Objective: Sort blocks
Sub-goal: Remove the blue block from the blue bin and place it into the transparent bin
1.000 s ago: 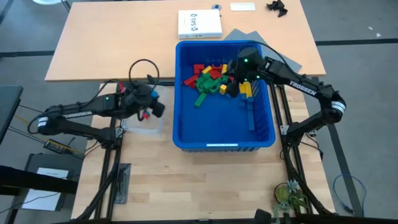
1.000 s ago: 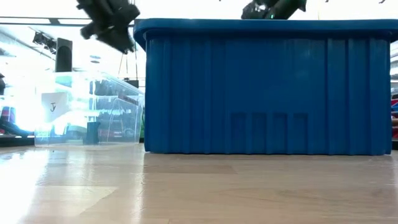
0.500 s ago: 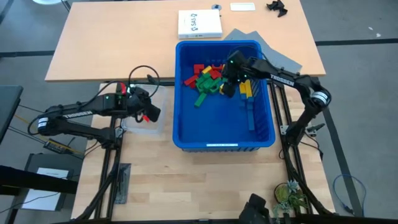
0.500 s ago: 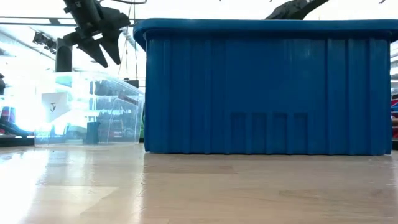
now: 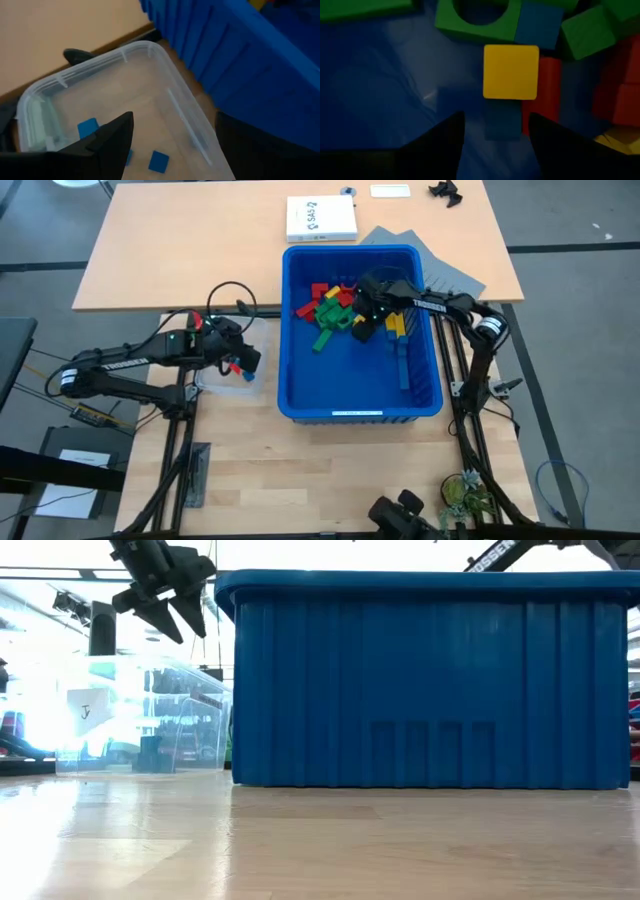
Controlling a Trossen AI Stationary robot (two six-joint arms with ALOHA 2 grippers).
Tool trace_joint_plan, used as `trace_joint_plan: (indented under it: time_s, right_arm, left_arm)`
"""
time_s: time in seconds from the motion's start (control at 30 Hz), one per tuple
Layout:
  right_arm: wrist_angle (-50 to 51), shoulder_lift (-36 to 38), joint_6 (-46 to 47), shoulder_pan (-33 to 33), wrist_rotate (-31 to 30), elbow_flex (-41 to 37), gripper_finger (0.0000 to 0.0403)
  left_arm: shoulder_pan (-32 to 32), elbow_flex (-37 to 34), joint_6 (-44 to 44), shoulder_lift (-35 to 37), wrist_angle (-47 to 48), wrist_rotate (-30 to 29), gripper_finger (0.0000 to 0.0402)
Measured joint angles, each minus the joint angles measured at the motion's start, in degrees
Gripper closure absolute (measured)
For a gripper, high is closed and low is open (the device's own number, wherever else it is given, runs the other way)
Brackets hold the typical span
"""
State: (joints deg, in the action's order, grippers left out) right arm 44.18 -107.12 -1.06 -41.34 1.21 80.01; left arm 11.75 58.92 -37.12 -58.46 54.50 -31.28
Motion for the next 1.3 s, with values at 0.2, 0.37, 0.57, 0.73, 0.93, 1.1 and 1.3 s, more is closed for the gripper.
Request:
trace_joint_plan:
  time_s: [0.2, 0.37, 0.57, 0.73, 0.93, 1.1, 1.3]
  right_arm:
    - [-0.32, -2.47, -0.27, 0.04, -0.95, -0.01, 0.0206]
    - [-1.26, -2.79, -0.96, 0.04, -2.64, -1.11, 0.0211]
    - [-4.26, -2.78, -1.58, 0.02, -3.07, -5.55, 0.0211]
    - [-9.95, -2.28, -2.53, 0.38, -3.32, -8.86, 0.0217]
    - [-12.79, -2.42, -4.58, 0.67, -1.06, -9.29, 0.0253]
    - [-13.07, -2.12, -6.85, 0.61, 0.74, -9.27, 0.0271]
    - [-8.72, 5.61, -11.21, 1.39, 2.7, -9.66, 0.0271]
  left_arm:
    - [0.0, 0.0, 2.27, -0.02, -1.08, 0.87, 0.0115]
    - [-0.02, 0.0, 2.38, -0.02, -1.03, 0.87, 0.0115]
    - [0.0, 0.0, 2.38, -0.04, -1.05, 0.78, 0.0115]
    - [0.0, 0.0, 2.38, -0.04, -1.48, 0.75, 0.0115]
    - [0.0, 0.0, 2.4, -0.04, -2.34, -1.32, 0.0115]
    - [0.0, 0.0, 5.6, -0.07, -5.85, -3.74, 0.0115]
    - [-0.46, -0.02, 13.57, -0.09, -15.84, -1.48, 0.0115]
